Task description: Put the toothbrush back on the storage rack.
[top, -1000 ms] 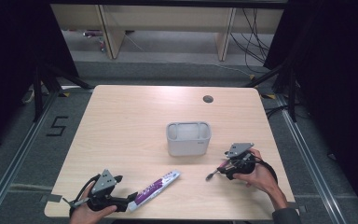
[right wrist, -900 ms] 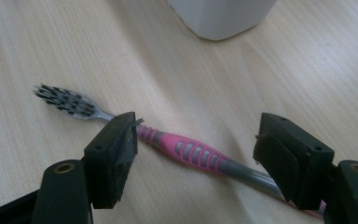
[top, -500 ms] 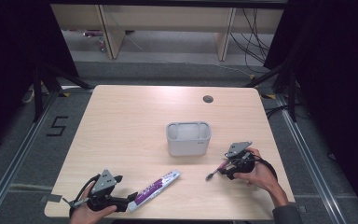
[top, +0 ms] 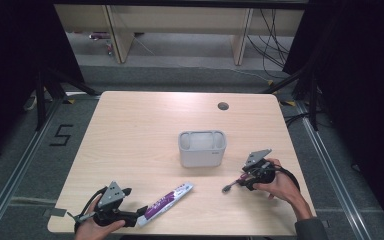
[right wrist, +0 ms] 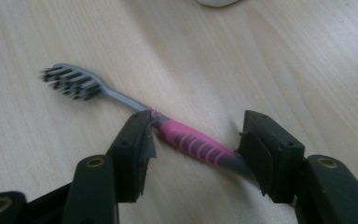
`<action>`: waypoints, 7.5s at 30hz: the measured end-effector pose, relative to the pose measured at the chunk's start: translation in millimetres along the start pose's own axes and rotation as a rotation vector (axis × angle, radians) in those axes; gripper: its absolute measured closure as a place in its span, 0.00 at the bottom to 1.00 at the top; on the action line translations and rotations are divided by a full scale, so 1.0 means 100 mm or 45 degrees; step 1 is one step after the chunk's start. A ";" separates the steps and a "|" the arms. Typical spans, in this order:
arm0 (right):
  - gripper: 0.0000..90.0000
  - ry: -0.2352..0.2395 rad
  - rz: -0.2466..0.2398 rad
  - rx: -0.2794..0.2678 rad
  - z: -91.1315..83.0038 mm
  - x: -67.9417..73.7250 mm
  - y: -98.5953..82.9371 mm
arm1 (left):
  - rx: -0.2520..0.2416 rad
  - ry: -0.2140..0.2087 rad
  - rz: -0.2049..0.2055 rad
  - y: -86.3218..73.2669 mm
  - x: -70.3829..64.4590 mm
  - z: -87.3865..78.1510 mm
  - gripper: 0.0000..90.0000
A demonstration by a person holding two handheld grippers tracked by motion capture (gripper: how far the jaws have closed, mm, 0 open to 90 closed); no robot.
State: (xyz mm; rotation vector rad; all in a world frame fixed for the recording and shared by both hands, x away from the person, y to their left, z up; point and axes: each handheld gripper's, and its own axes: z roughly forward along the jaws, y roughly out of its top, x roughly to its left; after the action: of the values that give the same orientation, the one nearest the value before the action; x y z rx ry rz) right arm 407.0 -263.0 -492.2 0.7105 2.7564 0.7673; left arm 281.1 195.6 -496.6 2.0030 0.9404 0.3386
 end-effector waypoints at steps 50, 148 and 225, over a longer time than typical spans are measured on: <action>0.87 0.095 -0.129 0.462 -0.09 0.03 0.22 | 0.000 -0.017 0.010 0.00 0.00 0.00 0.18; 0.92 -0.186 0.290 -0.412 -1.09 -0.12 0.19 | -0.019 -0.017 -0.008 0.00 0.00 0.00 0.18; 0.92 -0.132 0.396 -0.867 -0.57 -0.20 1.26 | -0.017 -0.025 0.006 0.00 0.00 -0.02 0.18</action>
State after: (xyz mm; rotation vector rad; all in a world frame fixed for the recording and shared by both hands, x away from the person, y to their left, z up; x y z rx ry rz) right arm 457.0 -203.2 -375.9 0.9773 2.0868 1.5641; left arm 279.8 196.3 -495.8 1.9933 0.9189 0.3263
